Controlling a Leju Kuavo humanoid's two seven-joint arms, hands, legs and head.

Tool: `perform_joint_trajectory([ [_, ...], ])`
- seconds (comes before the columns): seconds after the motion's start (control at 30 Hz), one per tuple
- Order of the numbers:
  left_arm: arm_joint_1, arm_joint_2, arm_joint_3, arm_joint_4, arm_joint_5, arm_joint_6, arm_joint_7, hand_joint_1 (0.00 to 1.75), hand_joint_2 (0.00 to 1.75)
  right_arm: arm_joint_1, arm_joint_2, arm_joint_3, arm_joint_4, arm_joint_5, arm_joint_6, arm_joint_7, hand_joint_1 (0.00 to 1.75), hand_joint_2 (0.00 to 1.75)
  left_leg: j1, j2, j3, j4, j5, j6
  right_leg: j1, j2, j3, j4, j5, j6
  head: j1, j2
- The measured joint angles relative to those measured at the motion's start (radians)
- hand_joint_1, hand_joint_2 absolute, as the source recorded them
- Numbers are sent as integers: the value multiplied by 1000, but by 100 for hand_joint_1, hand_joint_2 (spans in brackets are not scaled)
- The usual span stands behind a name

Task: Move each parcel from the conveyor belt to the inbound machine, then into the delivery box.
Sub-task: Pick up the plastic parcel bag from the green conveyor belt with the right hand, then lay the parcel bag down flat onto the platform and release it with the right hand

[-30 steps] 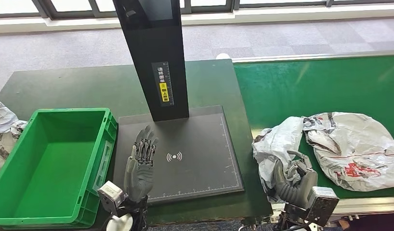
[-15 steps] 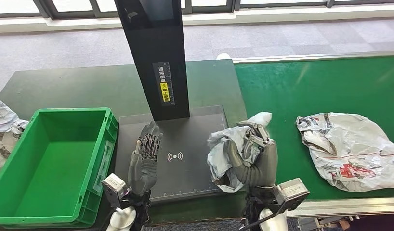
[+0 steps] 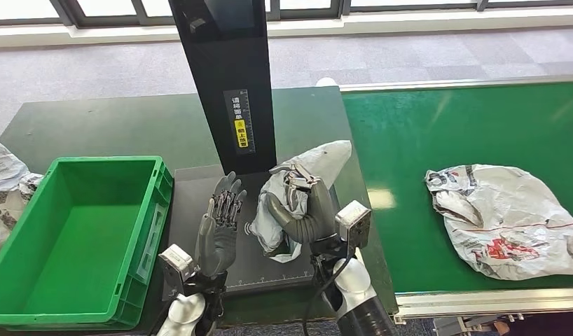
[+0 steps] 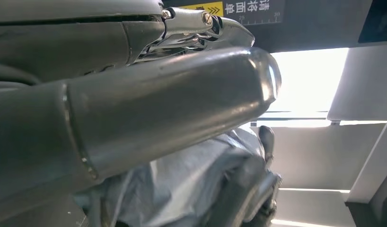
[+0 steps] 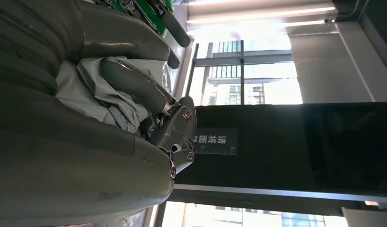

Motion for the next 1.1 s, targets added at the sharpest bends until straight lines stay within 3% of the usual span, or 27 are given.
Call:
perform_joint_trajectory([
  [0.13,-24,-3,-3,17,13,17,0,0,0,-55,20,5,118,-31,20,0,175,175,0,0,-1,0,0,0,0,0,0,0,0,0,0,0],
  [0.3,-46,-8,-5,18,24,56,26,0,0,-156,47,81,356,-182,-12,6,175,175,0,0,0,0,0,0,0,0,-1,0,1,1,0,0],
  [0.33,-46,-8,-5,15,25,61,30,0,0,-173,48,101,405,-199,-20,17,154,175,0,-1,0,0,0,0,0,0,-1,0,1,1,0,0],
  [0.43,-46,-8,-5,3,30,71,42,0,0,-208,48,126,530,-190,-42,83,24,175,0,-2,-1,1,1,0,0,-1,0,0,1,1,0,0],
  [0.47,-45,-8,-5,-4,31,74,48,0,0,-212,47,126,561,-178,-50,105,2,175,0,-2,-1,1,1,0,0,-1,-1,0,1,1,0,0],
  [0.77,-39,-6,-5,-56,15,107,68,0,0,-207,22,116,636,45,-86,220,0,175,0,-2,-3,2,0,0,0,-1,-2,0,1,1,0,0],
  [1.1,-37,-5,-5,-69,15,111,63,0,0,-199,11,110,636,72,-87,229,0,175,0,-2,-3,2,1,0,0,-1,-2,0,1,2,0,0],
])
